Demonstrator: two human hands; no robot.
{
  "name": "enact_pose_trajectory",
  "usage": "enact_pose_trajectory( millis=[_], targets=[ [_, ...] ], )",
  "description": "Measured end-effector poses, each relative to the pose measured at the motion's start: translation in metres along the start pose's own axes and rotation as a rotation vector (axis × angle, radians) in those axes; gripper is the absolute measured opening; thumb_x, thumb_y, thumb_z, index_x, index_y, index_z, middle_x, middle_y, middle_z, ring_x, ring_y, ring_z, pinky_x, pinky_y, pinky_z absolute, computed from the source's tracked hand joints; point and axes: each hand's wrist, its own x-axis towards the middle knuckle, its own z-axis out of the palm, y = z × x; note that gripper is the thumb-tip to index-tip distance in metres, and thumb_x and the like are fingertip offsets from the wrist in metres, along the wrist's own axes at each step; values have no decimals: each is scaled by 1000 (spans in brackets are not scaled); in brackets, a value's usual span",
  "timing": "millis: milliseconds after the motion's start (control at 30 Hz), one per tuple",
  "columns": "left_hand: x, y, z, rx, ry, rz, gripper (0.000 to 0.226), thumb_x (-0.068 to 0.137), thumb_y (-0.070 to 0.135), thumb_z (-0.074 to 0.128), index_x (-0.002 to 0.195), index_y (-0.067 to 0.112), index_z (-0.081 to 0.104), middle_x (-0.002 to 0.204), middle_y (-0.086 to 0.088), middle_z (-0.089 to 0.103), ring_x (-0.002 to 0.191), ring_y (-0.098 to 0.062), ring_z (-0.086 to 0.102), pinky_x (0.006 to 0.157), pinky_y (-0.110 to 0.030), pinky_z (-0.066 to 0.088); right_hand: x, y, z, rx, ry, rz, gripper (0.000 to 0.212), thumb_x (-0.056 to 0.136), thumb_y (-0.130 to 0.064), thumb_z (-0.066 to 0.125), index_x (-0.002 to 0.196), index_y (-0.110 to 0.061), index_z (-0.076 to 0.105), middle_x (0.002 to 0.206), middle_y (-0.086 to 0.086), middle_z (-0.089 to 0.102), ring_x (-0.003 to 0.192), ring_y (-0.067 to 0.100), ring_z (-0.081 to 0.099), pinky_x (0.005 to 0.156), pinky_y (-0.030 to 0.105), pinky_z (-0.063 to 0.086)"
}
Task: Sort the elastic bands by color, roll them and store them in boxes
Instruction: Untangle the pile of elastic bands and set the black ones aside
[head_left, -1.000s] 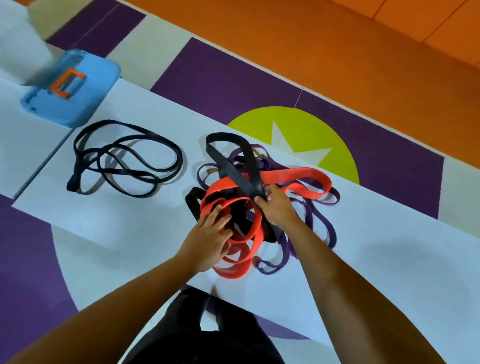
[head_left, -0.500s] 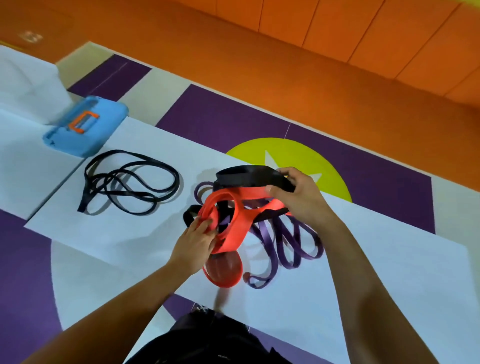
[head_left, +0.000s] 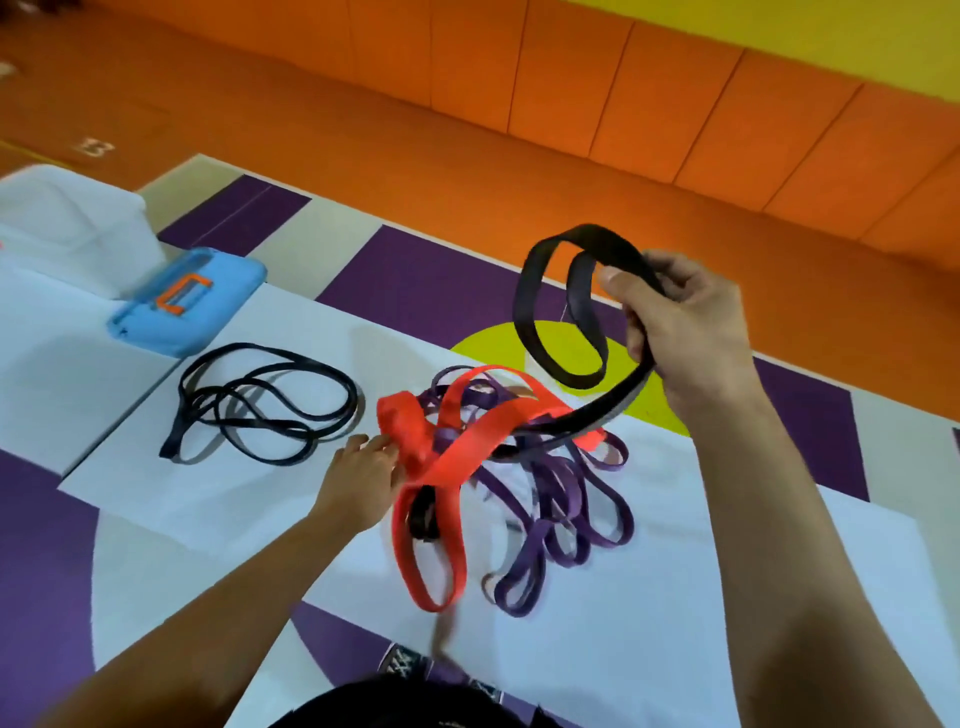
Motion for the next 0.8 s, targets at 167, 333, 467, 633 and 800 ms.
enact_pose_trajectory(
  millis=[167, 333, 467, 633, 800],
  targets=[
    [11, 14, -47, -146, -92, -83, 30, 99, 28, 52, 120, 10, 64, 116, -12, 68, 112, -35, 62, 91, -41, 50, 2, -25, -1, -30, -99, 92, 30, 87, -17, 80, 109, -1, 66, 61, 2, 56, 39, 14, 44, 42, 21, 36],
    [16, 54, -93, -397, 99, 31, 31, 90, 16, 59, 120, 16, 63, 117, -5, 69, 108, -29, 64, 91, -42, 52, -4, -33, 0, 21, -73, 150, 52, 94, -14, 70, 138, -13, 42, 72, 6, 70, 49, 18, 56, 51, 30, 48],
    [1, 118, -118, -697, -35, 402, 78, 80, 26, 78, 148, 29, 42, 130, 17, 58, 116, 2, 52, 102, -20, 40, -12, -45, 5, 175, -110, 128, 38, 97, 1, 59, 131, -16, 52, 74, 15, 69, 54, 24, 63, 57, 34, 57],
    [5, 145, -106, -820, -88, 371, 39, 94, 42, 65, 129, 27, 57, 101, 2, 71, 92, -17, 69, 84, -46, 56, -9, -53, 0, 211, -24, 58, 12, 97, 2, 60, 99, -7, 68, 77, 17, 68, 66, 26, 72, 64, 37, 61],
    [2, 138, -146, -733, -22, 405, 28, 98, 40, 57, 111, 18, 70, 96, -3, 75, 87, -21, 71, 80, -50, 57, 24, -23, -24, -55, -26, 46, 21, 103, -19, 55, 97, -21, 75, 94, 4, 77, 90, 20, 75, 84, 38, 60]
  ],
)
